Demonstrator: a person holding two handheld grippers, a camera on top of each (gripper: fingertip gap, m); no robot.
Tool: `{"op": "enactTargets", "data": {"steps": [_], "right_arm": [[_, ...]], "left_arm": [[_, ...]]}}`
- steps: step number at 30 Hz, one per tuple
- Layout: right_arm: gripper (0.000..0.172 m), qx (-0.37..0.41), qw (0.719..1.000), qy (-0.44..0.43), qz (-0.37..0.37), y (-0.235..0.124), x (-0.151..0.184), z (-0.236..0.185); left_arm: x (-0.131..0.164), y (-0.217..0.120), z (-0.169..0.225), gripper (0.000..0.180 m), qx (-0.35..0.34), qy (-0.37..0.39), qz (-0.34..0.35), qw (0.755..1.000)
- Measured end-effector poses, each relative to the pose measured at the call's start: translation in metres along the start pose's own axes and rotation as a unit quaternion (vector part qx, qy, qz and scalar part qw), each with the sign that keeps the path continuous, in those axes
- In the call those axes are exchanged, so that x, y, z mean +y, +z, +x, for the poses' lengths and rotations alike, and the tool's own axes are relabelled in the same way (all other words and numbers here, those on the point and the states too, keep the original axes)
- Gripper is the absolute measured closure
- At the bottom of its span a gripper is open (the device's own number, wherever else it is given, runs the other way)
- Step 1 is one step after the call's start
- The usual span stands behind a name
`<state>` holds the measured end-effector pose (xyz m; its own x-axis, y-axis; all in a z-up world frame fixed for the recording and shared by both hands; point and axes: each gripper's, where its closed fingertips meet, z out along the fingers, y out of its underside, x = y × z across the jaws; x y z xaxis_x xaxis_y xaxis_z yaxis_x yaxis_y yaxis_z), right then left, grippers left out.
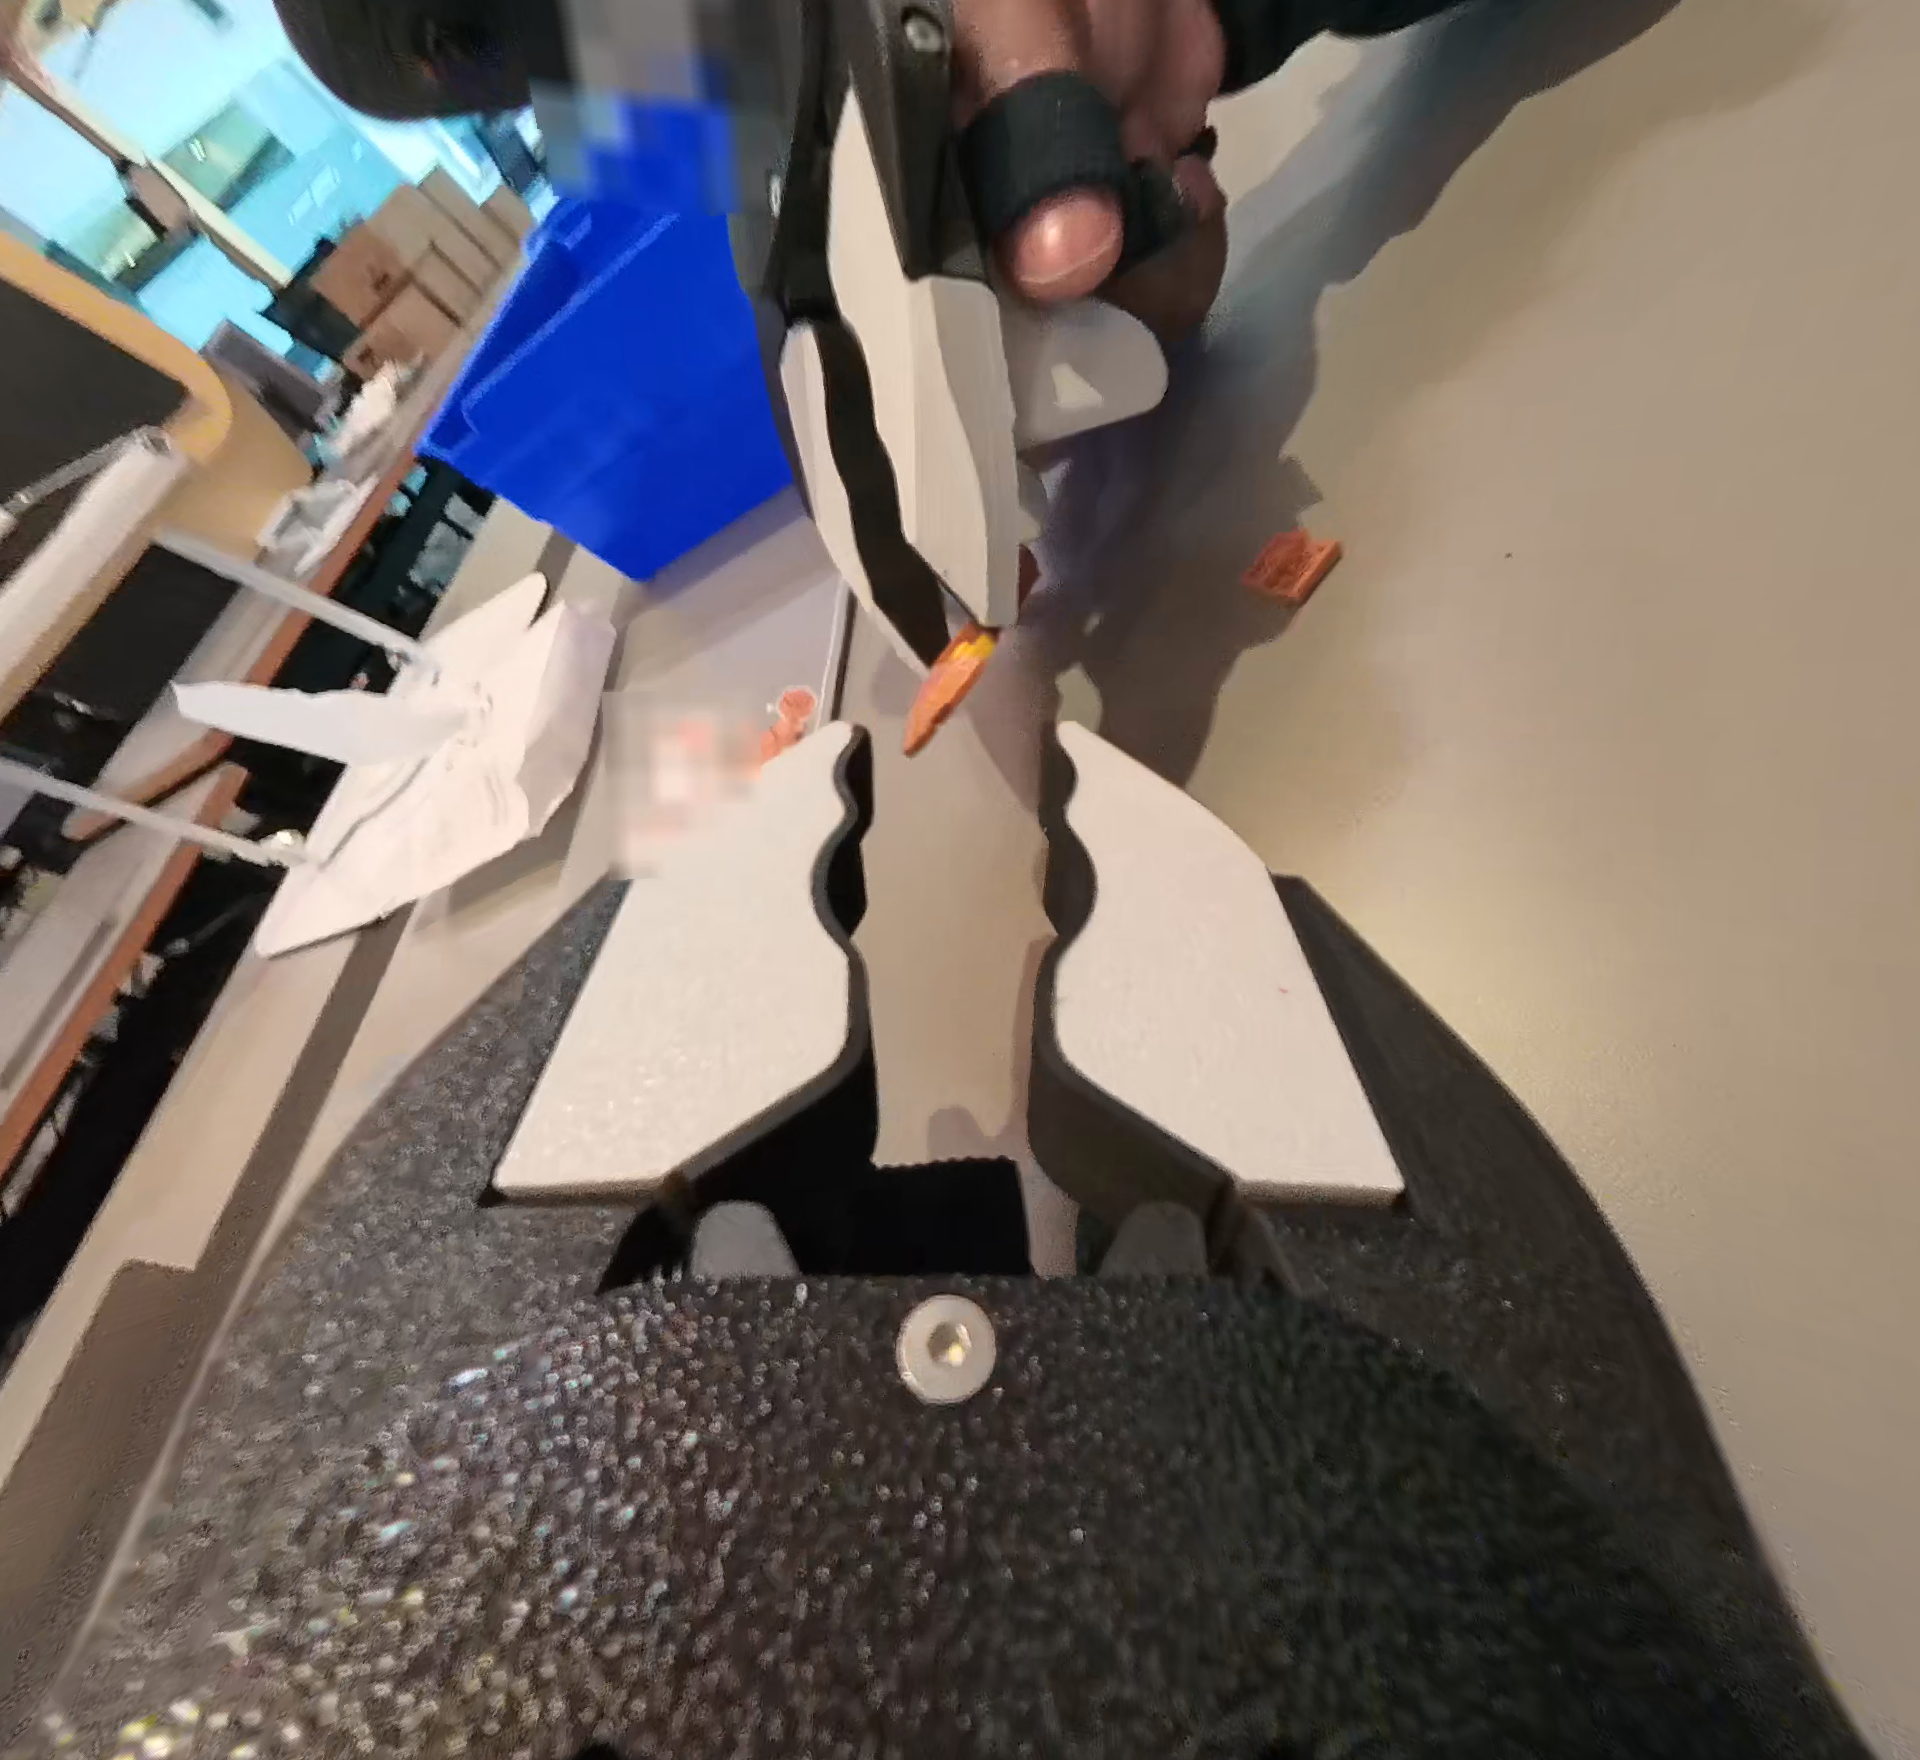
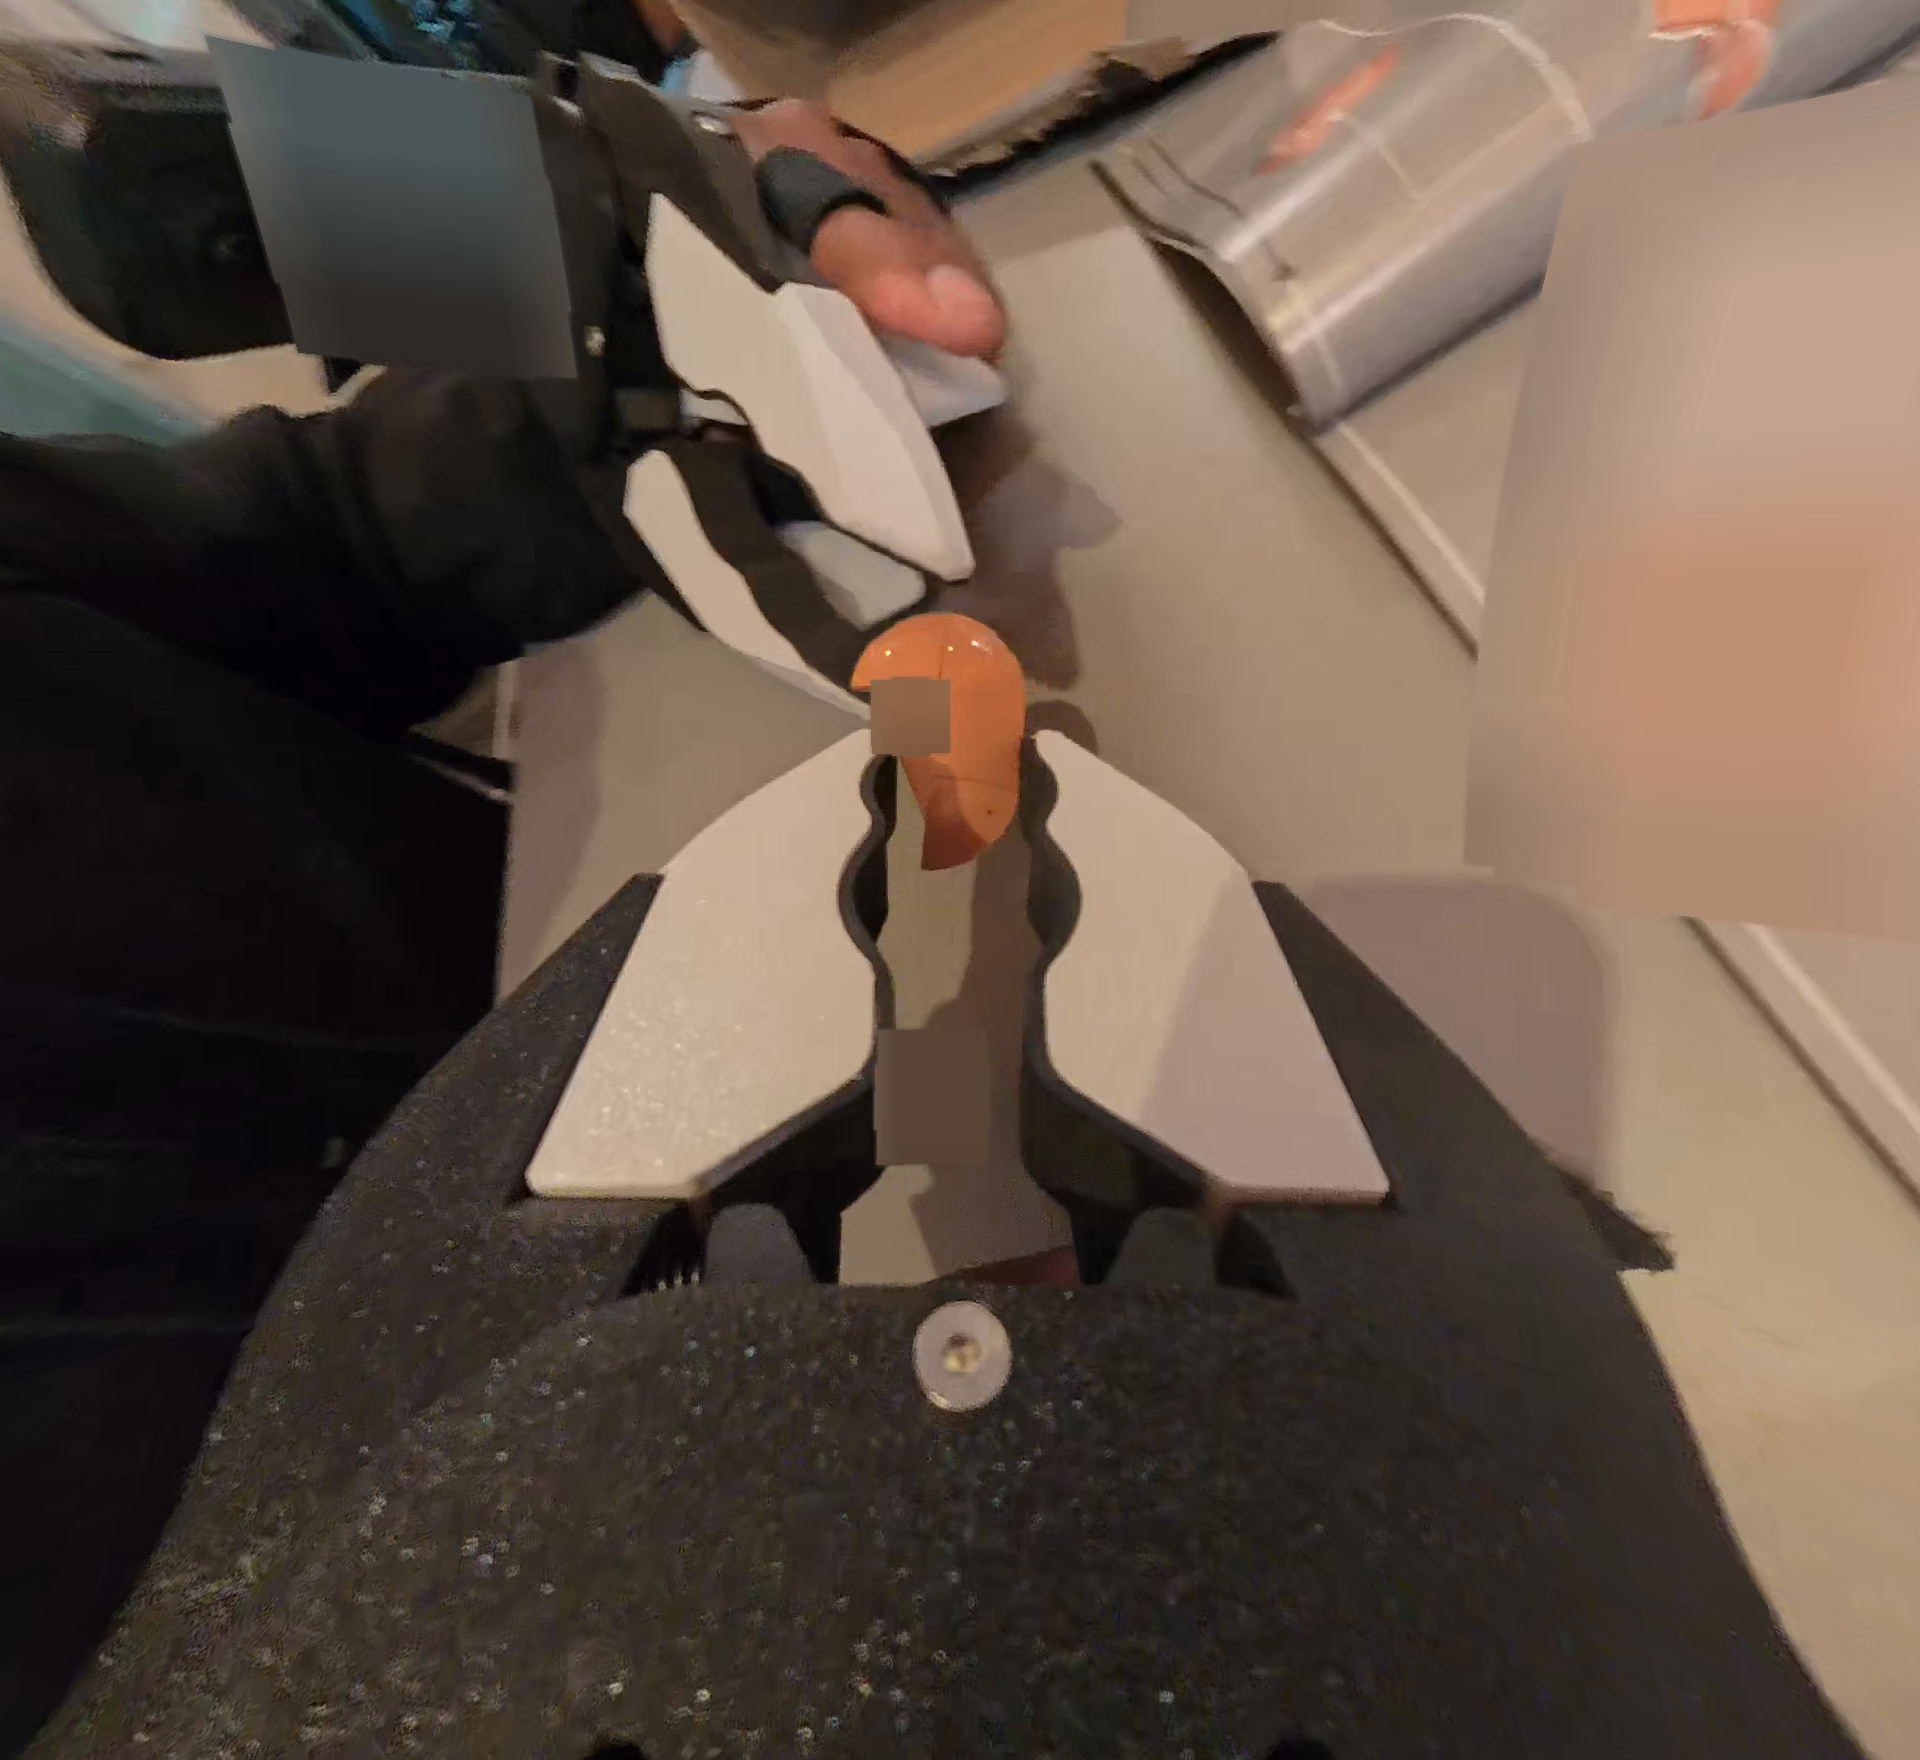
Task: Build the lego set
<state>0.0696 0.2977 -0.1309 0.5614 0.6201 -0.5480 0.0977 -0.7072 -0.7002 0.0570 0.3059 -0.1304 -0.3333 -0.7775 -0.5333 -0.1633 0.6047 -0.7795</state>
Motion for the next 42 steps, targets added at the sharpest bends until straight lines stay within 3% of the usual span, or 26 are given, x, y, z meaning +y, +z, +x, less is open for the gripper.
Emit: {"op": "enactTargets", "data": {"steps": [4,11,18,24,30,42], "right_arm": [[0.150,-0.066,0.998,0.012,0.003,0.000,0.000,-0.021],[0.150,-0.112,0.994,0.006,-0.020,0.004,0.008,-0.038],[0.153,-0.128,0.991,-0.016,-0.026,0.005,0.010,-0.049],[0.138,-0.040,0.992,-0.120,-0.003,-0.005,0.005,-0.035],[0.134,0.036,0.959,-0.281,0.020,-0.008,0.002,-0.047],[0.167,0.118,0.924,-0.358,0.062,0.001,-0.005,-0.041]], "left_arm": [[-0.016,-0.005,0.012,0.148,0.024,0.034,0.042,0.998],[-0.033,-0.009,0.026,0.149,0.052,0.058,0.082,0.994],[-0.037,-0.005,0.034,0.174,0.058,0.071,0.087,0.992],[-0.038,-0.005,0.026,0.174,0.055,0.020,0.094,0.994],[-0.043,-0.011,0.015,0.174,0.055,-0.045,0.123,0.990],[-0.047,-0.013,0.014,0.173,0.065,-0.071,0.136,0.986]]}}
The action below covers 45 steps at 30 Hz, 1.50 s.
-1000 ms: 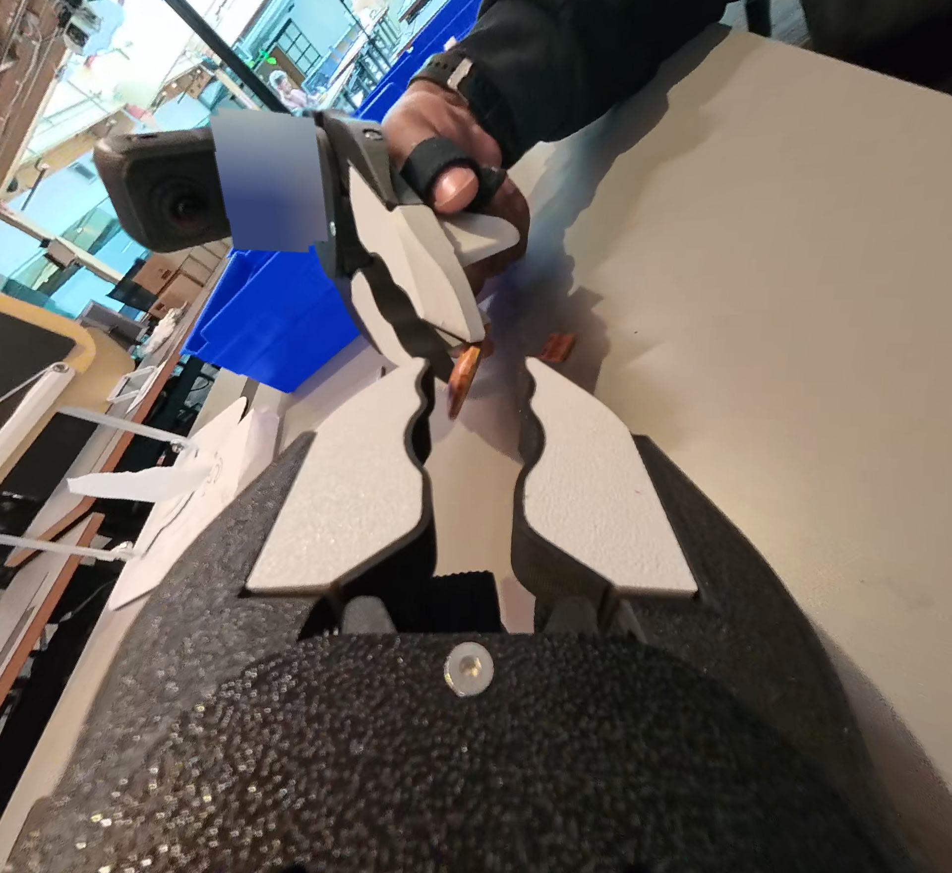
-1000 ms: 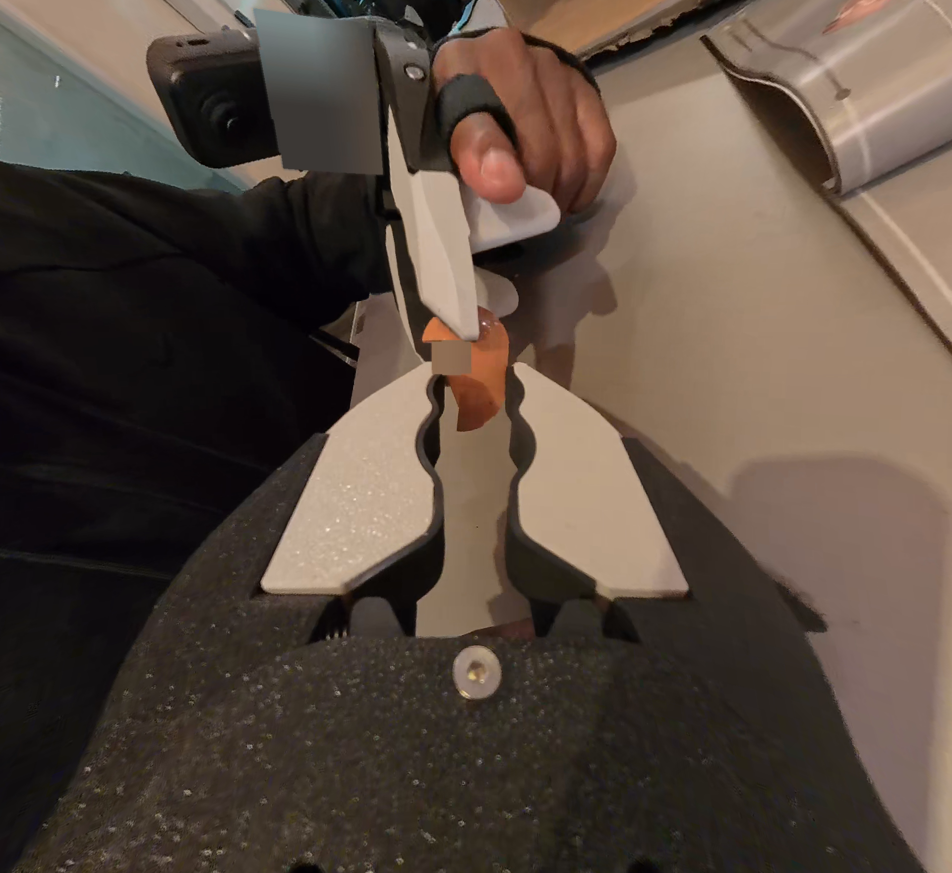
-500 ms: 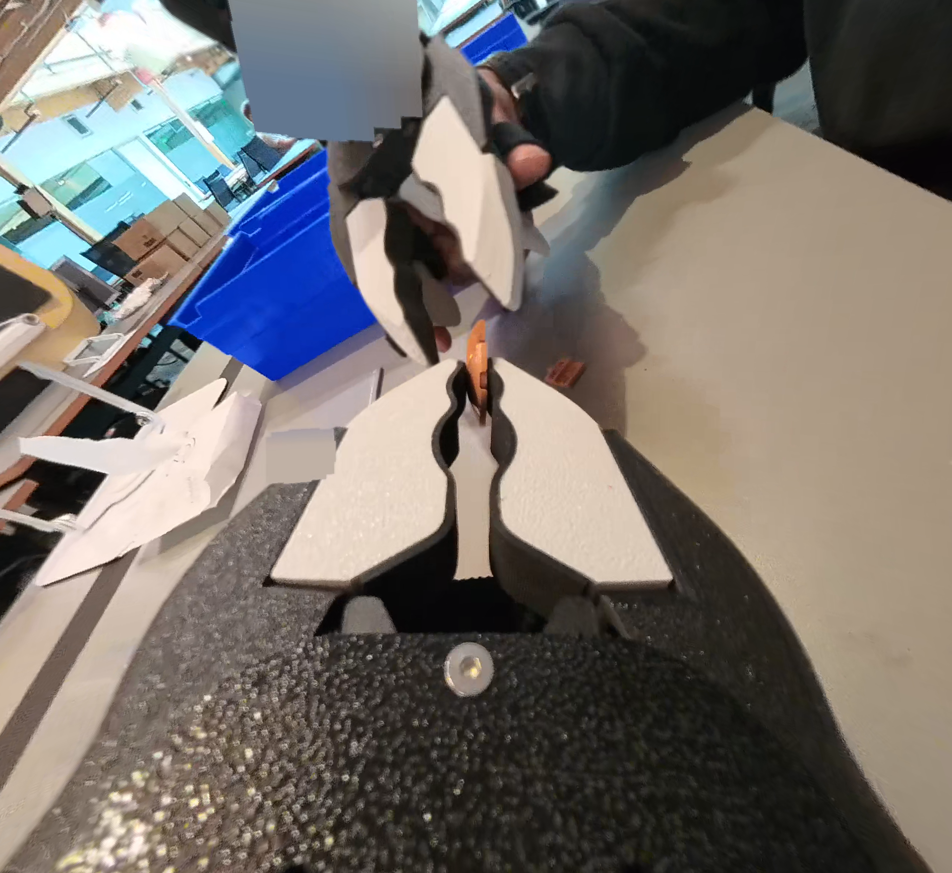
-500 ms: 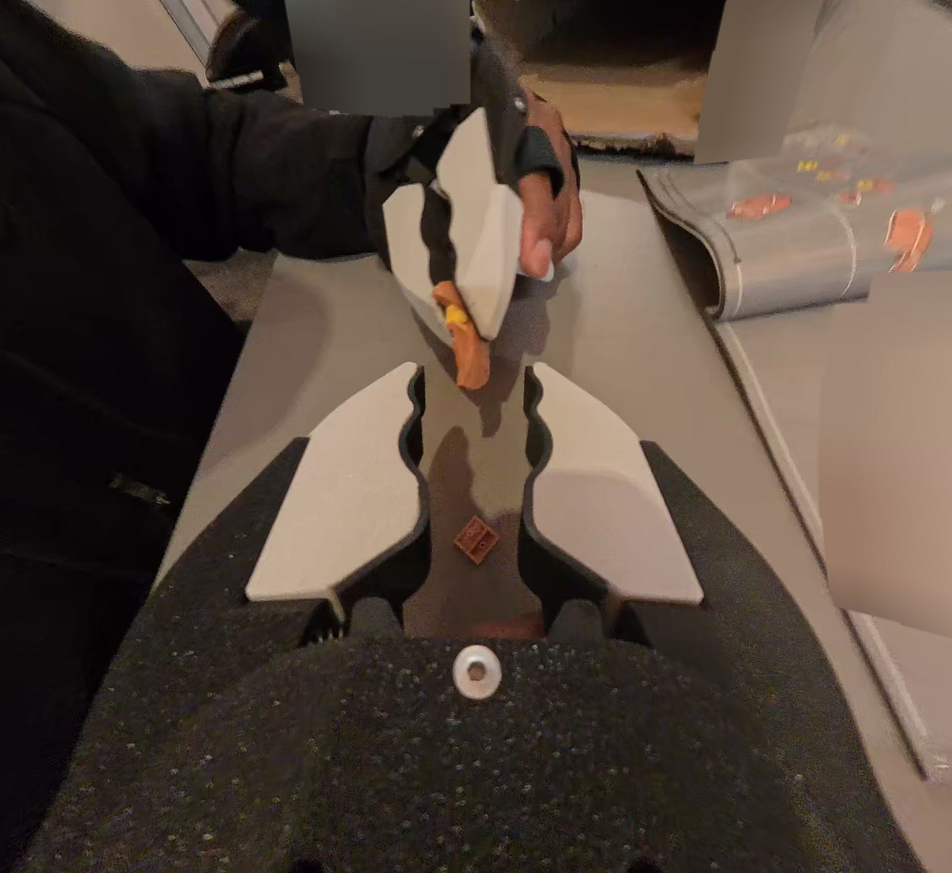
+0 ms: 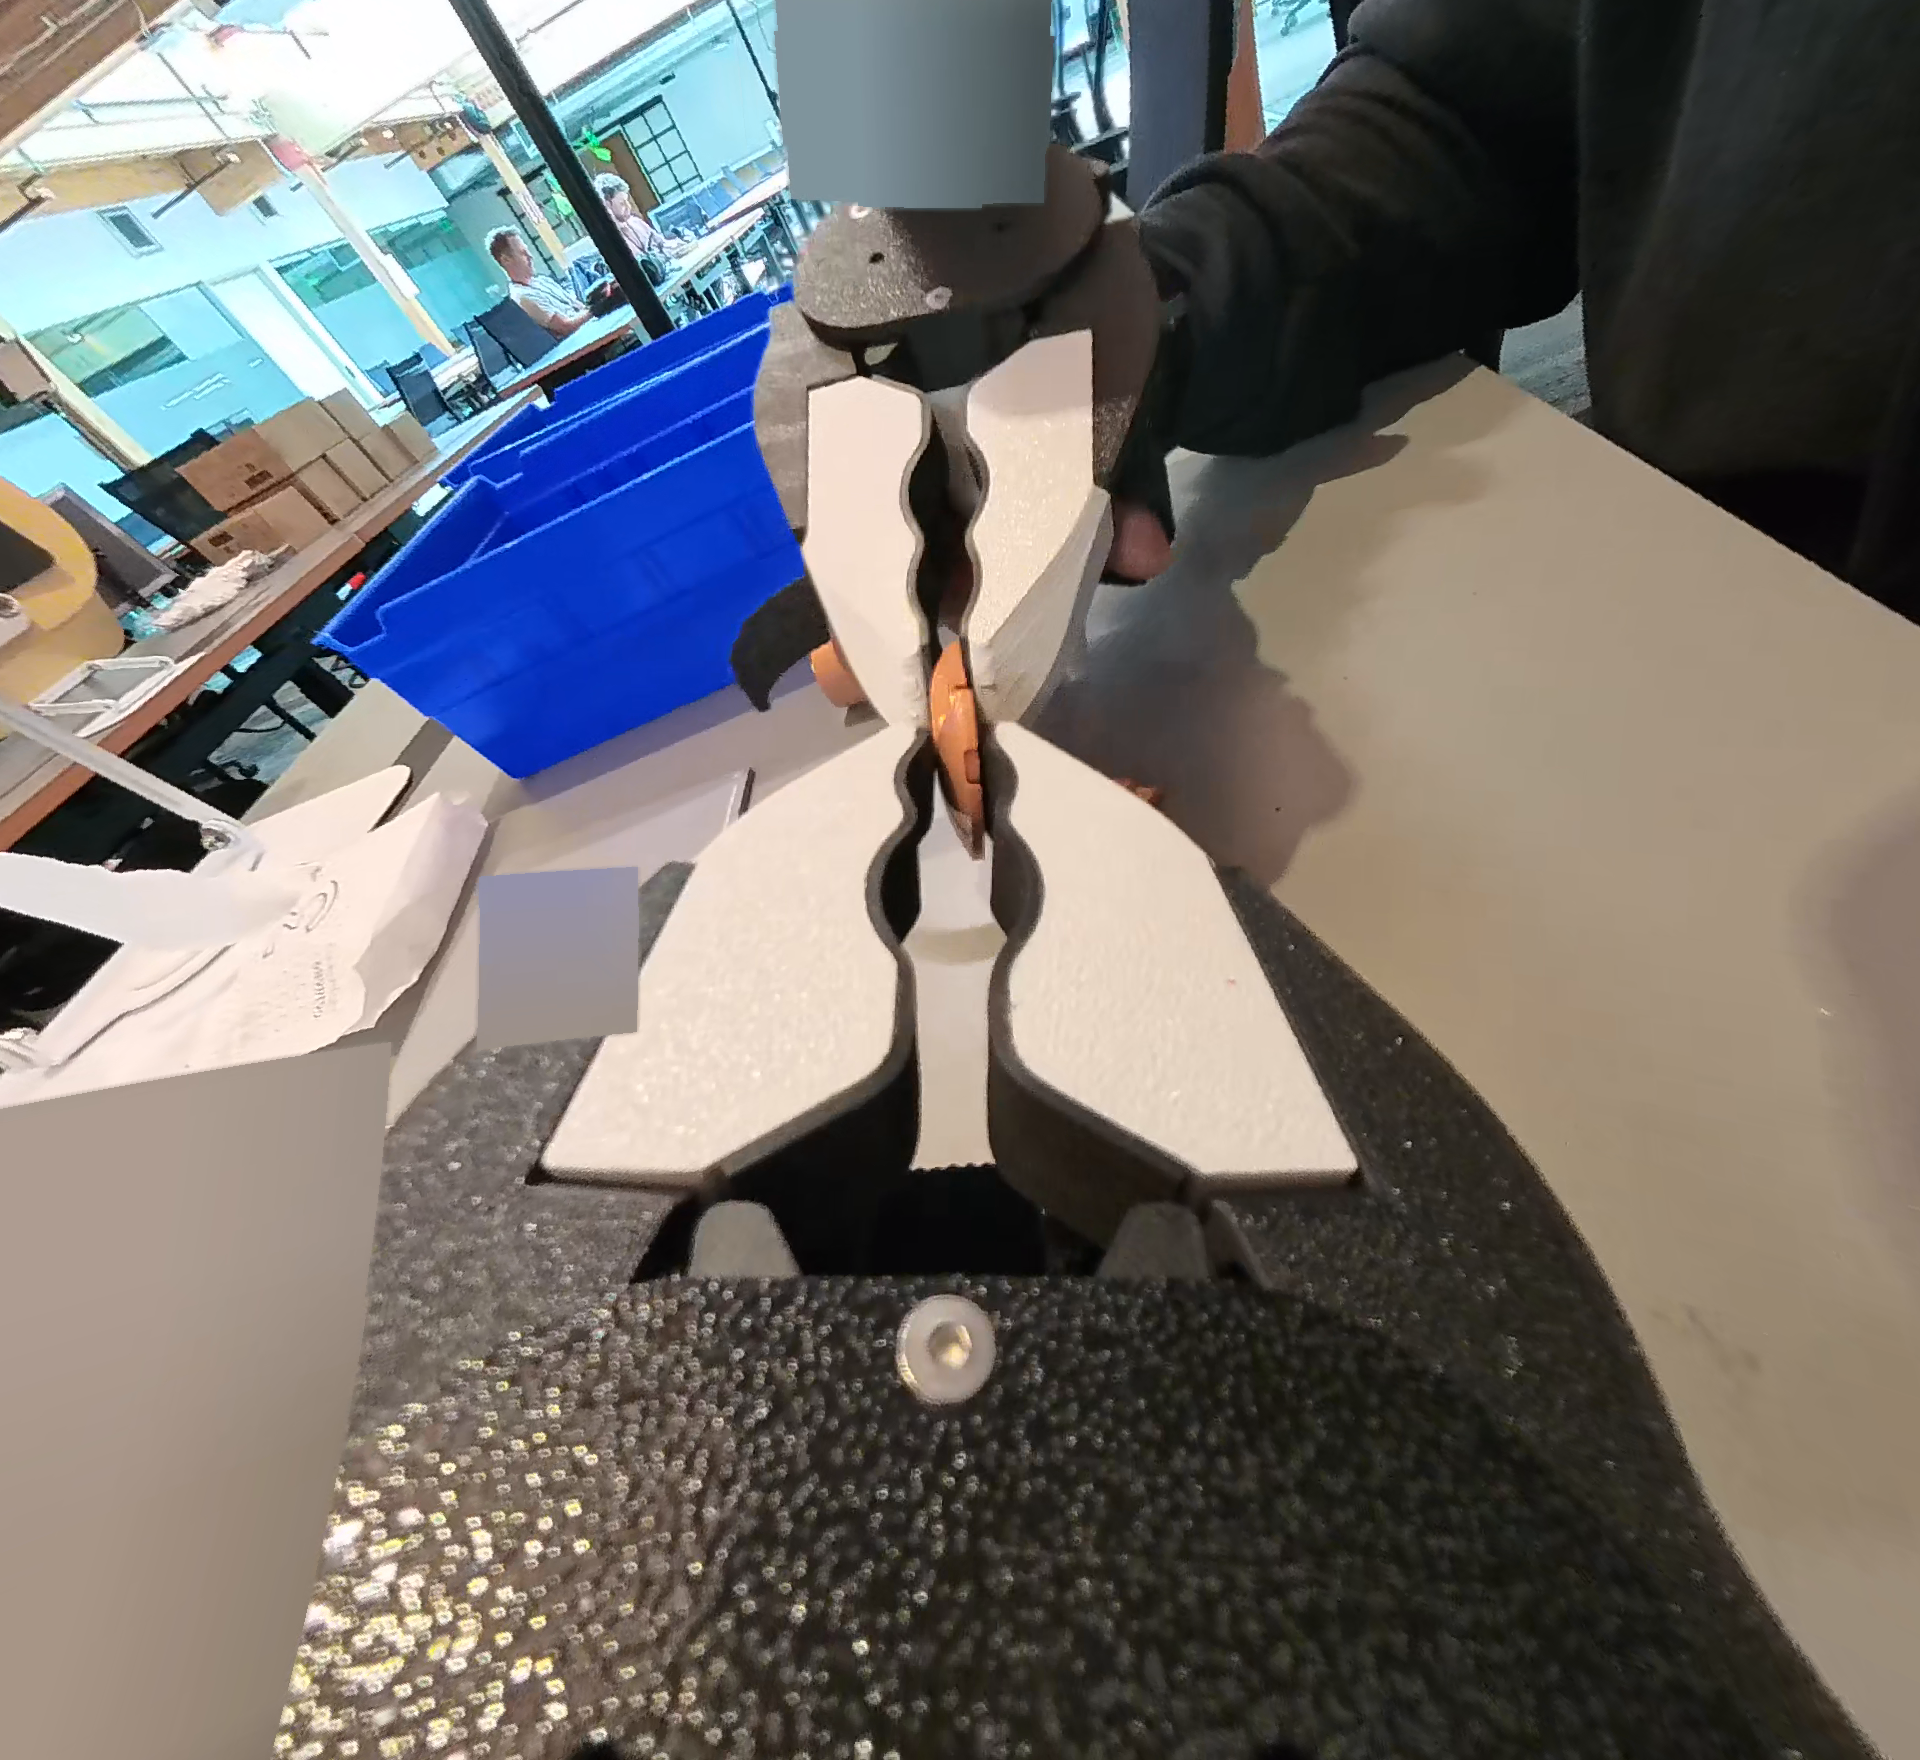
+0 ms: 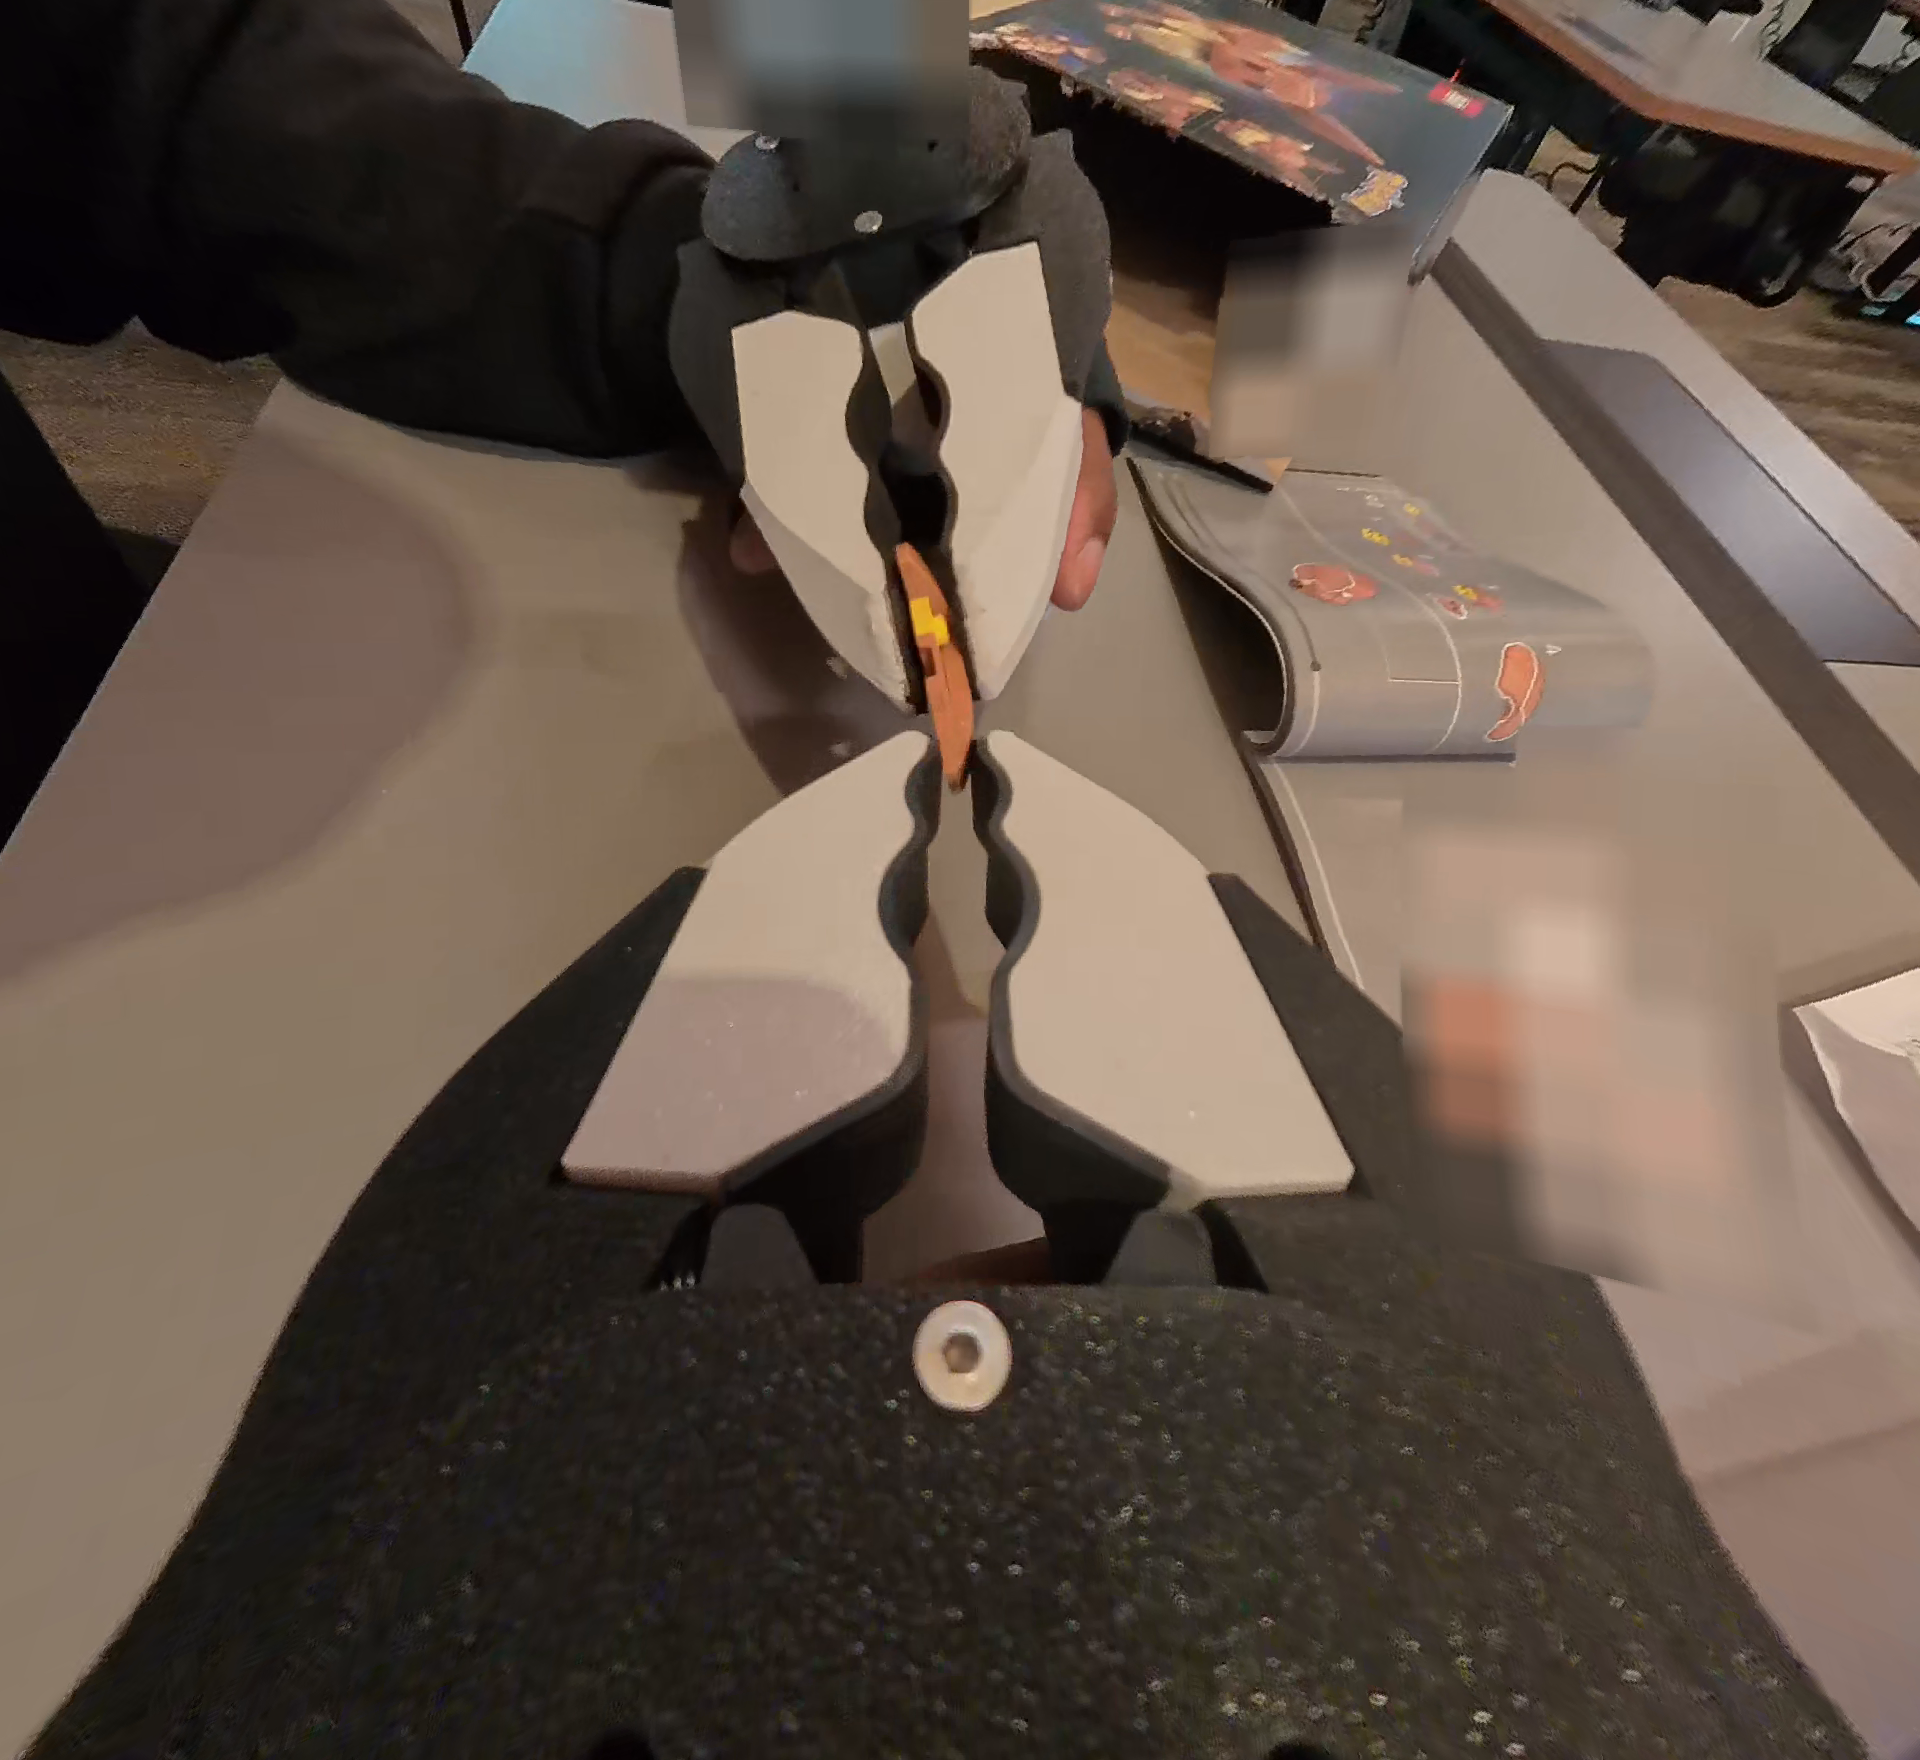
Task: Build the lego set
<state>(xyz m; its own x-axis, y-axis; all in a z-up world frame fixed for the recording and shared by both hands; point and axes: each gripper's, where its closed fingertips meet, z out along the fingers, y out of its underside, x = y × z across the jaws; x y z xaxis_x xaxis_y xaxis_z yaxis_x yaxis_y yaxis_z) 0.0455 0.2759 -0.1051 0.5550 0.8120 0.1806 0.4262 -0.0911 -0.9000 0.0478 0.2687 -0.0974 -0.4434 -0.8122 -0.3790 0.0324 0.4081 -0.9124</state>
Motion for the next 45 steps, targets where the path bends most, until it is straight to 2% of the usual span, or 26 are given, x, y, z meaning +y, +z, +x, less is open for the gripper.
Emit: {"op": "enactTargets", "data": {"steps": [40,45], "right_arm": [[0.167,0.061,0.993,-0.076,0.062,-0.002,-0.012,0.004],[0.156,0.048,0.997,-0.042,0.044,-0.007,-0.009,0.010]], "left_arm": [[-0.012,-0.001,-0.006,0.173,-0.011,-0.043,0.031,0.999],[-0.015,-0.003,-0.011,0.174,-0.025,-0.036,0.035,0.998]]}}
